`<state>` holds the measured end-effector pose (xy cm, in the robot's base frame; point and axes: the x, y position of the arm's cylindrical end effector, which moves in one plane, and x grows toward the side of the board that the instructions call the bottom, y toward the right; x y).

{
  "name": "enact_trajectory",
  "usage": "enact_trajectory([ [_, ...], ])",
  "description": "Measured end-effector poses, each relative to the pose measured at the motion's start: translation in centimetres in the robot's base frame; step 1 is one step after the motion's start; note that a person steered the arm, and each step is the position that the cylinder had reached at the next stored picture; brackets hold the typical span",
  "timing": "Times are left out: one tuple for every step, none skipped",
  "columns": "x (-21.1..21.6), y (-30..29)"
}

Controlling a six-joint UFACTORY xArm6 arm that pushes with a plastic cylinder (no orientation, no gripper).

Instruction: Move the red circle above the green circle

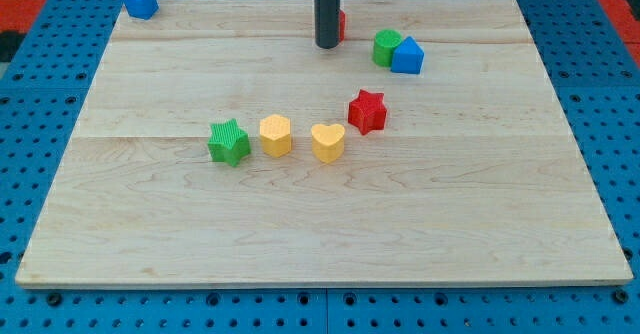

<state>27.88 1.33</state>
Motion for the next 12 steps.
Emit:
enact_trajectory([
  [0.0,1.3],
  [0.0,2.5],
  [0.0,3.3],
  [0.0,3.8],
  [0.0,1.8],
  [-0.1,-3.0],
  [-1.0,-5.9],
  [-1.6,-5.6],
  [-1.6,-1.9],
  [-1.8,0.5],
  [-2.7,-0.9],
  [-4.3,-2.4],
])
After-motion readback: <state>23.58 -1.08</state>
